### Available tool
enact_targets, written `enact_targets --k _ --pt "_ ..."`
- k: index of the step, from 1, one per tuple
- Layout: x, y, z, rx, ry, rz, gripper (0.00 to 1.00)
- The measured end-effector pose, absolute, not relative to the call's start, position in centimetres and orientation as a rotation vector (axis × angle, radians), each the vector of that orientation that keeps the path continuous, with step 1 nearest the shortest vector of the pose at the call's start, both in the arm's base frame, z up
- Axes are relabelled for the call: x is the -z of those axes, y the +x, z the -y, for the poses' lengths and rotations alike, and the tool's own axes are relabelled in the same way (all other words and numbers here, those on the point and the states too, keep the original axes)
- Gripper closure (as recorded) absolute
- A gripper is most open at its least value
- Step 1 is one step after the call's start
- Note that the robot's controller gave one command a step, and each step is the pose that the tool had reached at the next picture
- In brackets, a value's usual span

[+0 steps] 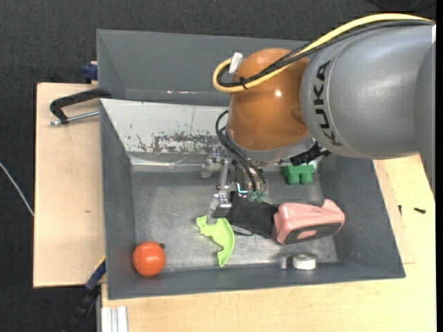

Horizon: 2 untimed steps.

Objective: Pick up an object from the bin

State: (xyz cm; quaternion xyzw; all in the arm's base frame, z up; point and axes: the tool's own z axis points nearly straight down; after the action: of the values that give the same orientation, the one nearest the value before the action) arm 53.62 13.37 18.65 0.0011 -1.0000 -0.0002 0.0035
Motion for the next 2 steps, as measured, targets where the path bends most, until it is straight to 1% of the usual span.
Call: enact_targets --k 1,2 --pt "-19.1 53.8 -13.3 0.003 0.001 3.143 0.0" --pt "-14.5 52.1 -11.4 0.005 0.055 3.149 0.0"
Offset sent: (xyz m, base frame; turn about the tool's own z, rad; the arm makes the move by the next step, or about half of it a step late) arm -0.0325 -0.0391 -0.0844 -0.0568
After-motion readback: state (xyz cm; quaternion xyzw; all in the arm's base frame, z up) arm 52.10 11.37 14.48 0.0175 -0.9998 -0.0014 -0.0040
